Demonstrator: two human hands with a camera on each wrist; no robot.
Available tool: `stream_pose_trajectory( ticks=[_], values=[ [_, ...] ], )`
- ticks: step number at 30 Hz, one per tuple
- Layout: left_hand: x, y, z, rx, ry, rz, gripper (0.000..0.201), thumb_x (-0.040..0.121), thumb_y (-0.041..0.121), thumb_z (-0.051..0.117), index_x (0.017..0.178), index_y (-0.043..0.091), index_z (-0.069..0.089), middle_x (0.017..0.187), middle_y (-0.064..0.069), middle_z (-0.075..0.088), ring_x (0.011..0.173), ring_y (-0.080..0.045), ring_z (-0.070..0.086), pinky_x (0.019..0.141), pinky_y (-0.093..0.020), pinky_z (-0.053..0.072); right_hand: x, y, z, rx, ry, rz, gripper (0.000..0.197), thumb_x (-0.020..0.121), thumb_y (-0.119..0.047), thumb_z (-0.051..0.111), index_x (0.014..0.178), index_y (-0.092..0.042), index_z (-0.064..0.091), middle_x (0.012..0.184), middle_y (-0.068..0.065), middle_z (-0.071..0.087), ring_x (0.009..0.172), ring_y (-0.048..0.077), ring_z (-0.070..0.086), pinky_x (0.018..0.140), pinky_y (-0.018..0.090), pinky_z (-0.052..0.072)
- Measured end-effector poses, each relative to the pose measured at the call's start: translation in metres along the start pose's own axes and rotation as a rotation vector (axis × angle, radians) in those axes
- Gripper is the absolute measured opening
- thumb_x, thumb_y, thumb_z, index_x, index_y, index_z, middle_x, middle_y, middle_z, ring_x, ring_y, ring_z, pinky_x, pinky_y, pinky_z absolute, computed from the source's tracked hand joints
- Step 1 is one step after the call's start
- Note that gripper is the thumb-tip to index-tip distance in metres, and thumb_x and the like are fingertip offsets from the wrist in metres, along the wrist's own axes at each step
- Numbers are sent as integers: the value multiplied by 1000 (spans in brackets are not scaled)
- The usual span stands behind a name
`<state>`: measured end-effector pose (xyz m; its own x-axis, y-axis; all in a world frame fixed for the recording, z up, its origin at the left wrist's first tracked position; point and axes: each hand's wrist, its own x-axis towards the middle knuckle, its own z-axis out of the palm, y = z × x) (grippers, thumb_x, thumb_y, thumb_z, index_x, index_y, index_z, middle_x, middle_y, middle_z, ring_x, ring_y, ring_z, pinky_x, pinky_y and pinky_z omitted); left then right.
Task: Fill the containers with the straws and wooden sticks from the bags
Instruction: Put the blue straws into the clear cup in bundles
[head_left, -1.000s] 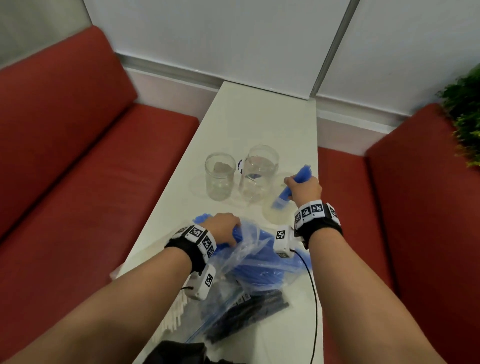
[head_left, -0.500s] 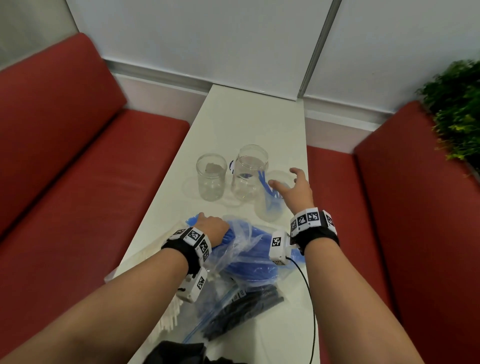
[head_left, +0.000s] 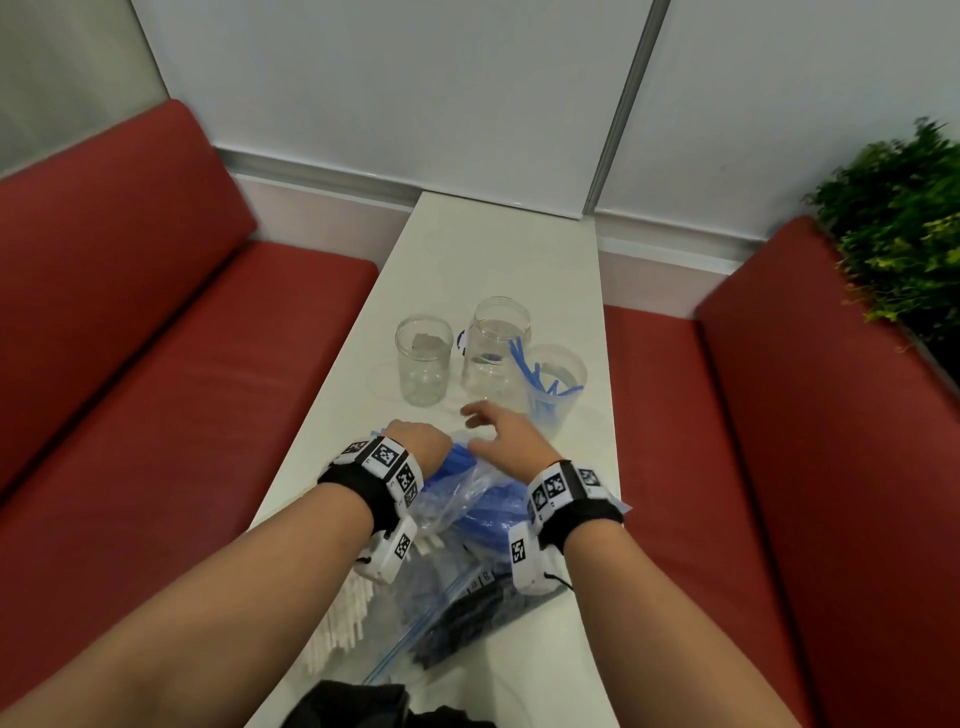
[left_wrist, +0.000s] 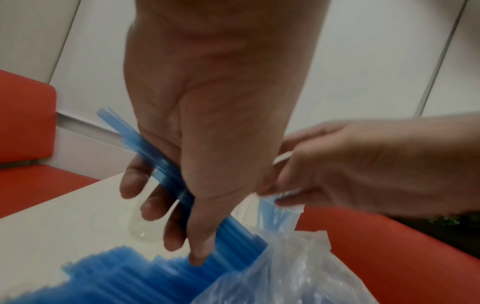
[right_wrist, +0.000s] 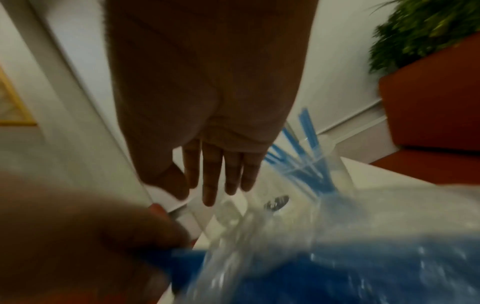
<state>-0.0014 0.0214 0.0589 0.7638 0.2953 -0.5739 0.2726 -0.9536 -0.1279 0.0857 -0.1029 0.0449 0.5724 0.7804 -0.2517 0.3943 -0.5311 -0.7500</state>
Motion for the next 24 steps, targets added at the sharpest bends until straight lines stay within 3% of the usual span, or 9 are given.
stream_pose_trajectory(
  ticks=[5, 8, 10, 12, 15, 19, 21, 22, 24],
  values=[
    [-13, -3, -18, 66, 22, 8, 25, 99, 16, 48, 118, 12, 63, 123, -5, 62, 112, -24, 59, 87, -36, 42, 8, 5, 46, -453, -140, 31, 46, 90, -31, 68, 133, -16, 57, 130, 11, 61, 122, 30, 54, 116, 44, 27],
    [-20, -10, -26, 94, 1, 45, 24, 95, 18, 55, 116, 10, 64, 114, -5, 65, 101, -25, 63, 80, -34, 48, 9, 10, 55, -466, -74, 39, 14, 97, -30, 56, 99, -17, 60, 111, 9, 67, 112, 29, 59, 122, 51, 12],
    [-24, -18, -29, 68, 47, 65, 29, 92, 31, 62, 115, 14, 65, 109, -4, 66, 97, -24, 64, 81, -36, 49, 10, 10, 56, -451, -59, 48, 19, 100, -31, 50, 84, -23, 50, 103, 9, 68, 108, 28, 62, 123, 53, 2],
    [-24, -27, -35, -51, 111, 53, 45, 87, 59, 57, 105, 18, 68, 100, 1, 67, 93, -21, 63, 84, -39, 40, 10, 10, 56, -453, -37, 34, 18, 103, -33, 45, 94, -22, 55, 100, 6, 68, 109, 26, 62, 123, 55, -4],
    [-24, -43, -49, -478, 401, 52, 60, 85, 77, 37, 94, 25, 66, 92, 7, 65, 89, -16, 58, 90, -45, 37, 9, 10, 57, -485, -33, 6, 21, 105, -38, 42, 95, -21, 50, 105, 3, 64, 129, 22, 53, 120, 61, -11],
    [-16, -67, -55, -1361, 824, 49, 54, 98, 59, 35, 85, 23, 72, 85, 4, 73, 75, -13, 65, 75, -32, 47, 6, 5, 58, -513, -18, -45, 26, 106, -39, 40, 90, -20, 47, 123, 6, 65, 154, 19, 19, 117, 62, -20],
    [-13, -80, -49, -1753, 763, 10, 58, 100, 58, 33, 86, 17, 72, 85, -2, 74, 70, -15, 67, 69, -29, 49, 3, -1, 57, -463, 10, -67, 26, 107, -37, 41, 88, -19, 45, 108, 3, 64, 143, 22, 40, 119, 59, -19],
    [-12, -87, -44, -1928, 696, 7, 61, 100, 59, 30, 91, 14, 71, 88, -4, 74, 74, -17, 69, 71, -30, 51, 2, -5, 56, -421, 26, -80, 26, 107, -36, 41, 87, -19, 43, 93, -1, 60, 124, 25, 55, 121, 55, -16],
    [-10, -97, -30, -2213, 589, 19, 63, 100, 59, 26, 99, 11, 67, 98, -7, 72, 84, -21, 70, 80, -34, 54, -1, -13, 53, -297, 39, -108, 27, 107, -34, 43, 87, -16, 40, 72, -6, 50, 87, 26, 56, 123, 46, 6]
  ],
)
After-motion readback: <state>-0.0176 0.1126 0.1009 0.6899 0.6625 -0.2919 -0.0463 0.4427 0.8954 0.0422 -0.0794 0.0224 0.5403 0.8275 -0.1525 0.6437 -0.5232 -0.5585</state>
